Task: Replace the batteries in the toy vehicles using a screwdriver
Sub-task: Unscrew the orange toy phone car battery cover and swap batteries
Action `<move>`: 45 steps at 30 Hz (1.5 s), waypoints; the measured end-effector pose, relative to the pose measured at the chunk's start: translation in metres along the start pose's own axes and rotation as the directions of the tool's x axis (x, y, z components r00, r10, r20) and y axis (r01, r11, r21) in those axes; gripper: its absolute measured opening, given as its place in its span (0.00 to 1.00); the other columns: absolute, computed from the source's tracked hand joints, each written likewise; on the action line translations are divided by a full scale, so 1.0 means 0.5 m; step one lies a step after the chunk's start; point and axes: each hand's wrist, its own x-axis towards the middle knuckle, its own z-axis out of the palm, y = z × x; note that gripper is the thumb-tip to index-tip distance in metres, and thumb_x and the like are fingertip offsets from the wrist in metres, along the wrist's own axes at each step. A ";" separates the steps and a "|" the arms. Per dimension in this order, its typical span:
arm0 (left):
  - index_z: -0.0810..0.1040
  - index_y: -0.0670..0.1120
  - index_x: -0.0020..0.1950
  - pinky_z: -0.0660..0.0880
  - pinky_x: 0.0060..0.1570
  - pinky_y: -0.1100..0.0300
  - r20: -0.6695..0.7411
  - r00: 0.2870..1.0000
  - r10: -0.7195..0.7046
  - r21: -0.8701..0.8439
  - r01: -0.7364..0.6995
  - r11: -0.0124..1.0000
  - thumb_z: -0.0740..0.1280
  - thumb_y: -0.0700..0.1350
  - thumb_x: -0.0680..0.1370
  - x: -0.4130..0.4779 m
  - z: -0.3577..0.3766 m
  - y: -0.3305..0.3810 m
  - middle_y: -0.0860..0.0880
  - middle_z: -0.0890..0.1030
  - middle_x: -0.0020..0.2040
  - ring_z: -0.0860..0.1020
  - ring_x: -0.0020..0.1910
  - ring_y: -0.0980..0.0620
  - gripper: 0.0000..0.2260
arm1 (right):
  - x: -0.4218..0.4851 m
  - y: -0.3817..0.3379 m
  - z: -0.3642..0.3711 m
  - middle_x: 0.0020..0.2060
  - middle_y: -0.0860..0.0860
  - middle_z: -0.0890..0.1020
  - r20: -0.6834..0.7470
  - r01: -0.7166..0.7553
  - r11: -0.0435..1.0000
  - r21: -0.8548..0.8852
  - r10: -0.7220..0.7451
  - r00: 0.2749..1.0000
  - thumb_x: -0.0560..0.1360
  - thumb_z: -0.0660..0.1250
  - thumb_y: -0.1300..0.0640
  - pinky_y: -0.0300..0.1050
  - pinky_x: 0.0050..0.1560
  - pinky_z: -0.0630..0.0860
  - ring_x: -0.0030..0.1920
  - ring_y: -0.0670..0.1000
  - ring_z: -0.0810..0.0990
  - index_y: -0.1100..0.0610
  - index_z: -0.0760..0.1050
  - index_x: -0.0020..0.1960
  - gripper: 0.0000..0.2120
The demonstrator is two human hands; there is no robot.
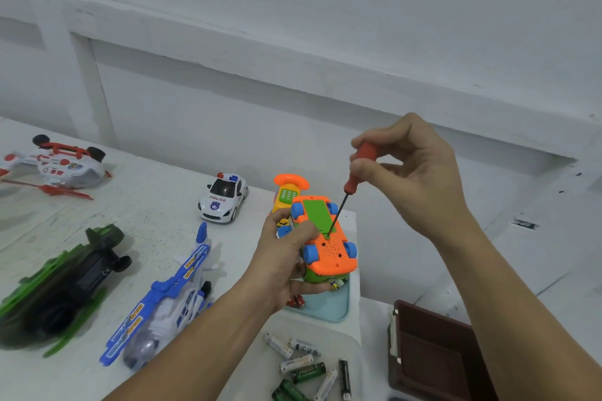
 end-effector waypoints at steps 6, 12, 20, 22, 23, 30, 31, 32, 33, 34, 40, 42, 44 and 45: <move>0.72 0.59 0.59 0.78 0.27 0.53 0.002 1.000 -0.006 0.003 0.006 1.000 0.68 0.41 0.77 0.002 0.003 -0.003 0.42 0.79 0.53 0.84 0.30 0.44 0.16 | -0.003 0.014 0.005 0.40 0.55 0.79 0.012 0.084 0.996 -0.023 -0.083 0.996 0.74 0.69 0.65 0.51 0.43 0.81 0.39 0.51 0.84 0.55 0.77 0.51 0.08; 0.72 0.59 0.58 0.79 0.28 0.52 -0.009 1.000 -0.004 0.014 0.004 1.000 0.68 0.41 0.77 0.010 -0.001 -0.001 0.41 0.79 0.55 0.84 0.33 0.42 0.16 | 0.000 0.023 0.001 0.47 0.58 0.78 0.023 0.037 0.999 0.011 -0.037 0.999 0.73 0.69 0.69 0.56 0.40 0.83 0.50 0.56 0.83 0.51 0.76 0.53 0.16; 0.72 0.59 0.59 0.79 0.28 0.52 -0.012 1.000 -0.015 0.012 0.015 1.000 0.69 0.42 0.77 0.017 -0.009 -0.003 0.41 0.79 0.55 0.84 0.37 0.40 0.16 | 0.000 0.030 0.009 0.46 0.51 0.83 -0.032 0.003 0.999 -0.038 -0.004 0.999 0.72 0.74 0.63 0.59 0.41 0.82 0.39 0.55 0.85 0.50 0.77 0.51 0.13; 0.71 0.59 0.60 0.79 0.28 0.52 -0.008 1.000 -0.013 0.012 0.013 1.000 0.69 0.42 0.77 0.018 -0.008 -0.002 0.40 0.79 0.56 0.84 0.37 0.39 0.17 | -0.003 0.031 0.007 0.48 0.52 0.83 0.015 0.027 0.999 -0.023 -0.026 1.000 0.74 0.69 0.65 0.57 0.45 0.83 0.43 0.55 0.85 0.50 0.77 0.57 0.15; 0.71 0.59 0.60 0.79 0.28 0.52 -0.009 1.000 -0.010 0.011 0.010 1.000 0.69 0.42 0.76 0.019 -0.008 0.000 0.40 0.78 0.56 0.84 0.38 0.39 0.17 | -0.003 0.033 0.006 0.50 0.52 0.82 0.038 0.024 0.999 -0.021 -0.023 0.999 0.74 0.67 0.67 0.56 0.47 0.83 0.46 0.55 0.85 0.50 0.76 0.59 0.18; 0.70 0.58 0.61 0.78 0.26 0.53 -0.012 1.000 0.002 0.026 -0.001 1.000 0.68 0.41 0.77 0.026 -0.002 0.001 0.43 0.78 0.53 0.83 0.38 0.40 0.18 | 0.006 0.044 0.016 0.45 0.49 0.78 0.002 0.035 0.992 -0.124 -0.035 0.999 0.71 0.74 0.65 0.53 0.39 0.83 0.42 0.51 0.82 0.46 0.76 0.57 0.21; 0.70 0.59 0.62 0.79 0.27 0.53 -0.014 1.000 0.001 0.028 -0.001 1.000 0.68 0.41 0.77 0.027 -0.002 0.000 0.44 0.78 0.53 0.83 0.38 0.40 0.18 | 0.006 0.044 0.019 0.44 0.49 0.77 -0.004 0.040 0.990 -0.138 -0.041 0.999 0.70 0.75 0.65 0.51 0.39 0.83 0.42 0.50 0.82 0.46 0.76 0.56 0.20; 0.70 0.59 0.62 0.79 0.27 0.53 -0.018 1.000 0.000 0.028 0.001 1.000 0.68 0.41 0.77 0.030 -0.003 -0.001 0.43 0.78 0.54 0.83 0.39 0.40 0.18 | 0.006 0.045 0.022 0.44 0.49 0.77 -0.010 0.043 0.987 -0.155 -0.045 0.999 0.70 0.75 0.64 0.49 0.38 0.83 0.41 0.49 0.81 0.45 0.75 0.55 0.20; 0.70 0.59 0.62 0.79 0.27 0.52 -0.024 1.000 -0.001 0.026 0.002 1.000 0.68 0.41 0.77 0.033 -0.004 -0.002 0.43 0.78 0.55 0.83 0.40 0.40 0.18 | 0.007 0.045 0.023 0.43 0.48 0.77 -0.015 0.041 0.984 -0.171 -0.044 0.999 0.70 0.76 0.63 0.47 0.37 0.83 0.41 0.48 0.80 0.45 0.75 0.54 0.20; 0.70 0.59 0.62 0.79 0.27 0.52 -0.031 1.000 -0.001 0.024 0.002 1.000 0.68 0.41 0.77 0.036 -0.006 -0.003 0.42 0.78 0.56 0.83 0.41 0.39 0.18 | 0.008 0.047 0.024 0.42 0.46 0.77 -0.022 0.031 0.984 -0.178 -0.035 0.999 0.69 0.77 0.63 0.46 0.37 0.82 0.40 0.47 0.80 0.46 0.76 0.54 0.19; 0.71 0.58 0.62 0.78 0.27 0.52 -0.052 0.998 0.022 0.000 -0.022 1.000 0.68 0.41 0.77 0.050 -0.015 -0.002 0.42 0.79 0.57 0.83 0.41 0.37 0.18 | 0.028 0.091 -0.008 0.38 0.54 0.74 -0.176 -0.301 0.945 0.131 0.321 0.931 0.71 0.73 0.69 0.49 0.37 0.83 0.35 0.55 0.83 0.59 0.76 0.53 0.13; 0.70 0.58 0.63 0.78 0.28 0.52 -0.052 0.998 0.026 -0.010 -0.027 1.000 0.68 0.41 0.77 0.056 -0.015 0.001 0.42 0.79 0.58 0.83 0.41 0.37 0.19 | 0.031 0.122 -0.024 0.38 0.57 0.77 -0.206 -0.394 0.861 0.322 0.470 0.858 0.73 0.71 0.69 0.50 0.38 0.83 0.34 0.55 0.83 0.61 0.74 0.54 0.12; 0.70 0.59 0.63 0.79 0.29 0.51 -0.057 0.998 0.024 -0.018 -0.026 1.000 0.68 0.41 0.77 0.061 -0.018 0.003 0.42 0.80 0.58 0.84 0.40 0.37 0.19 | 0.028 0.161 -0.040 0.37 0.58 0.79 -0.208 -0.449 0.753 0.482 0.596 0.775 0.74 0.69 0.68 0.49 0.40 0.83 0.34 0.54 0.83 0.61 0.72 0.53 0.10; 0.71 0.59 0.61 0.79 0.29 0.51 -0.061 0.998 0.025 -0.022 -0.027 0.999 0.68 0.41 0.77 0.063 -0.020 0.003 0.42 0.80 0.58 0.84 0.40 0.37 0.18 | 0.024 0.183 -0.046 0.36 0.58 0.80 -0.208 -0.464 0.699 0.544 0.648 0.733 0.75 0.68 0.68 0.49 0.40 0.83 0.34 0.54 0.82 0.60 0.71 0.51 0.09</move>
